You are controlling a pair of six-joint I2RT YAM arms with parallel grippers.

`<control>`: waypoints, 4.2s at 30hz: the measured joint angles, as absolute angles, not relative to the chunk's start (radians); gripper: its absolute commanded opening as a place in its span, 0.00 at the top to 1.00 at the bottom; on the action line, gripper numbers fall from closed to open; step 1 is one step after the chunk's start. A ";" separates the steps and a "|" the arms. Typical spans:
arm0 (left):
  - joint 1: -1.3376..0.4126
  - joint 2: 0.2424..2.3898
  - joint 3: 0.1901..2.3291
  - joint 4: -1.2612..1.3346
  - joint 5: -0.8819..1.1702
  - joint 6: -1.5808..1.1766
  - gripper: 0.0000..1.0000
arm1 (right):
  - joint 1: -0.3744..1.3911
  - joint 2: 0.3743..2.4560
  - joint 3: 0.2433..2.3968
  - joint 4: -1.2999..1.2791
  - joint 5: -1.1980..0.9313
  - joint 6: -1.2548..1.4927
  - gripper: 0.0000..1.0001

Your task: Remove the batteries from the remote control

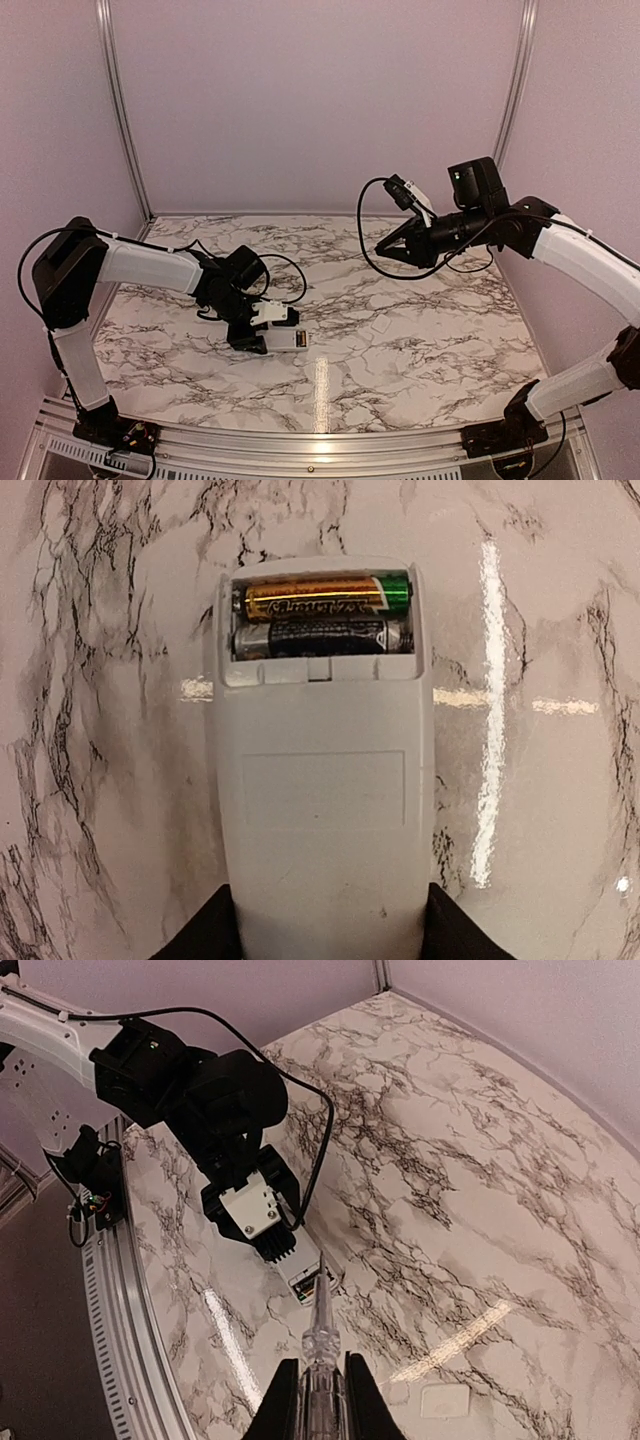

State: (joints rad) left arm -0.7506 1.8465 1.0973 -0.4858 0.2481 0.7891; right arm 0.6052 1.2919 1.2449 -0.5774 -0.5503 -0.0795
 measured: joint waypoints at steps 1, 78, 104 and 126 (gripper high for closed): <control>-0.751 1.846 1.097 -0.484 0.248 0.783 0.48 | 0.605 1.292 1.245 -0.581 -0.550 -0.080 1.00; -1.003 1.575 1.143 -0.425 -0.065 0.320 0.88 | 0.664 1.504 1.296 -0.653 -0.581 0.212 1.00; -1.006 1.576 1.162 -0.515 -0.059 0.294 0.91 | 0.748 1.602 1.425 -0.757 -0.479 0.220 1.00; -1.008 1.576 1.162 -0.519 -0.052 0.274 0.94 | 0.750 1.603 1.478 -0.834 -0.435 0.236 1.00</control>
